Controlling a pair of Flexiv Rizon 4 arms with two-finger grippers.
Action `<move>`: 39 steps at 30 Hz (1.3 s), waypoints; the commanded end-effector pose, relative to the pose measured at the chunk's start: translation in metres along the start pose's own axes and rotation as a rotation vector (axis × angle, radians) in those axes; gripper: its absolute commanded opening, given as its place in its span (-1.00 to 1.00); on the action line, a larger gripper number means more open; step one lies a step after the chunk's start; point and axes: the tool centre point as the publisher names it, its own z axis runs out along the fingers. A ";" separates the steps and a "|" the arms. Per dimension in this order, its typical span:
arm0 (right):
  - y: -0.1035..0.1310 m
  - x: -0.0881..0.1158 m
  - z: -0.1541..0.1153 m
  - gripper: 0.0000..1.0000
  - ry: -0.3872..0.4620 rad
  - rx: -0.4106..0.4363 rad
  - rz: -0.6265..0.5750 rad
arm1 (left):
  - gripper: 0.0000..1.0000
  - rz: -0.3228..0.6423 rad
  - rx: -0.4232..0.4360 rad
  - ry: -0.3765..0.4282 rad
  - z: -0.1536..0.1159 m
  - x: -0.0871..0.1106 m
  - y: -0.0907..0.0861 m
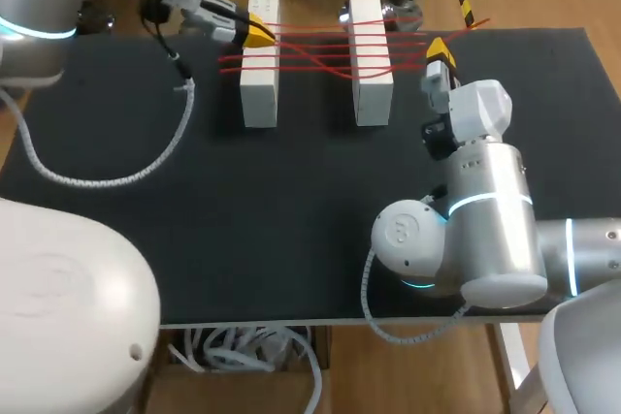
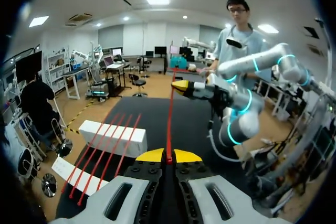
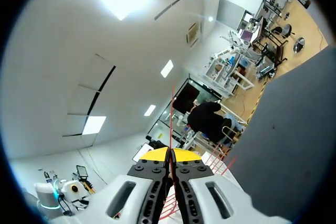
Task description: Grab the tape and strap the tape.
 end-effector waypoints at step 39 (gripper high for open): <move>0.001 0.002 0.000 -1.00 -0.004 0.003 -0.001 | -1.00 -0.072 -1.208 -0.119 0.030 0.030 -0.021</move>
